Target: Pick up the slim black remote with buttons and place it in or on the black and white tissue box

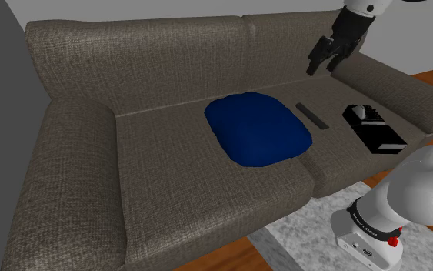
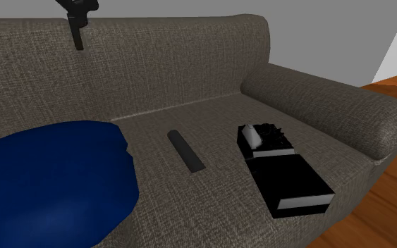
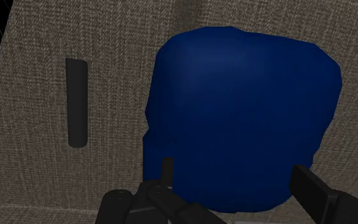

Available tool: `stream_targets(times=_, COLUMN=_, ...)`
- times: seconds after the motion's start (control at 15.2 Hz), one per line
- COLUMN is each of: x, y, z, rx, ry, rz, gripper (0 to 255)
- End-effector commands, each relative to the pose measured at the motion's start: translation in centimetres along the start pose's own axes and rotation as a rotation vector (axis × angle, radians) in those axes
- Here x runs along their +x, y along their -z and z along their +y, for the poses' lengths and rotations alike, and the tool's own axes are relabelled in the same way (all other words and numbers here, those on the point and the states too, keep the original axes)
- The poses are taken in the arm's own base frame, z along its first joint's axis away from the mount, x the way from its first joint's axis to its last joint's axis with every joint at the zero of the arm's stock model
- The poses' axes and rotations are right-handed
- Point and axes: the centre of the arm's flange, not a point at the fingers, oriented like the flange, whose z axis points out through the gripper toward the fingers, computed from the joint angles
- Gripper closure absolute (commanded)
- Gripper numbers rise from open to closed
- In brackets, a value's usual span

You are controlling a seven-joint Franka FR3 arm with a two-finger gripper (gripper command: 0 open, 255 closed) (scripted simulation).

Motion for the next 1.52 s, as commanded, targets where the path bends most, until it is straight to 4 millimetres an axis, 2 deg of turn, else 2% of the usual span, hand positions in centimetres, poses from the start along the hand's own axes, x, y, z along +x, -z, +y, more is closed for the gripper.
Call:
stream_targets(times=0.0, x=0.0, y=0.0, z=0.0, rx=0.000, ry=0.000, rz=0.000, gripper=0)
stream_targets(times=0.73, x=2.6, y=-10.2, z=10.3, rx=0.007, ry=-0.069, rz=-0.053, gripper=0)
stream_targets(times=1.45, x=3.9, y=-20.6, z=20.7, rx=0.013, ry=-0.138, rz=-0.106, gripper=0)
